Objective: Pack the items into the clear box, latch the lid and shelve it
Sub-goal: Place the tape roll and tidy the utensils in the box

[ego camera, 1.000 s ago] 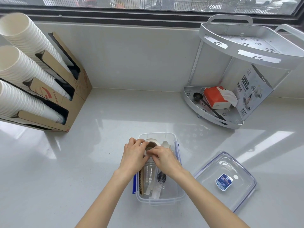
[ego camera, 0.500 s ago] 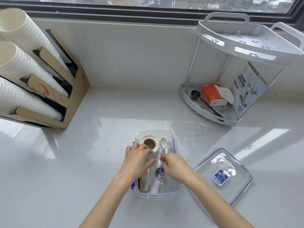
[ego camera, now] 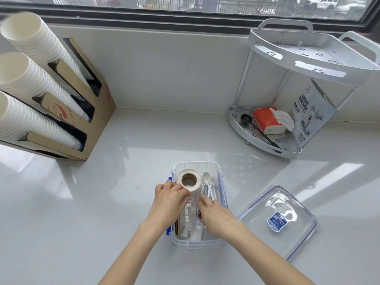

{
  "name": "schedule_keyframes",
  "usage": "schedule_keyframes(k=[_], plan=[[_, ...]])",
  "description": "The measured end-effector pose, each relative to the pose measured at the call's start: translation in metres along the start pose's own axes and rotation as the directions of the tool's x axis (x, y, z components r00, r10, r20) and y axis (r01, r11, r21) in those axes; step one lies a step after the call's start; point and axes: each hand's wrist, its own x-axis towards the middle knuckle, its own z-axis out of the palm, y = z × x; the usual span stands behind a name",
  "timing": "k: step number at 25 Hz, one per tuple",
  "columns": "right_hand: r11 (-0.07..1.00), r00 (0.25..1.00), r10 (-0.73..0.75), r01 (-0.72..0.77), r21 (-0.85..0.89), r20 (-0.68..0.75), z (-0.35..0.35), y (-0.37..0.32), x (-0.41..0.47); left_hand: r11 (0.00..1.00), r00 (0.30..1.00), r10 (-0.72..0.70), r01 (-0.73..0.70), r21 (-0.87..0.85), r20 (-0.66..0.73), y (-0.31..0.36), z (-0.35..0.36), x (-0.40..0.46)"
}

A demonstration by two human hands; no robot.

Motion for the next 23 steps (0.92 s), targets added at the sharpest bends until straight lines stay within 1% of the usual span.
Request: schedule_keyframes(k=[7, 11, 15, 20, 23], plan=[[0.986, 0.992, 0.078, -0.063, -0.154, 0.095, 0.007, -0.004, 0.007, 1.000, 1.000, 0.008, -0.008, -0.019, -0.003, -0.001, 0.001, -0.002], [0.963, 0.985, 0.119, -0.085, -0.256, 0.122, 0.010, -0.003, 0.016, 1.000, 1.000, 0.005, -0.005, -0.021, -0.003, -0.002, -0.001, -0.003], [0.952, 0.989, 0.117, -0.086, -0.295, 0.090, 0.012, -0.001, 0.021, 1.000, 1.000, 0.000, 0.000, -0.031, -0.013, -0.002, -0.001, -0.005], [0.909, 0.998, 0.070, -0.061, -0.412, 0.007, 0.012, 0.002, 0.018, 1.000, 1.000, 0.000, 0.000, -0.004, 0.004, -0.002, -0.001, -0.004], [0.882, 0.998, 0.057, -0.056, -0.468, -0.013, 0.011, 0.004, 0.014, 1.000, 1.000, -0.001, 0.001, 0.003, -0.004, -0.001, -0.001, -0.005]])
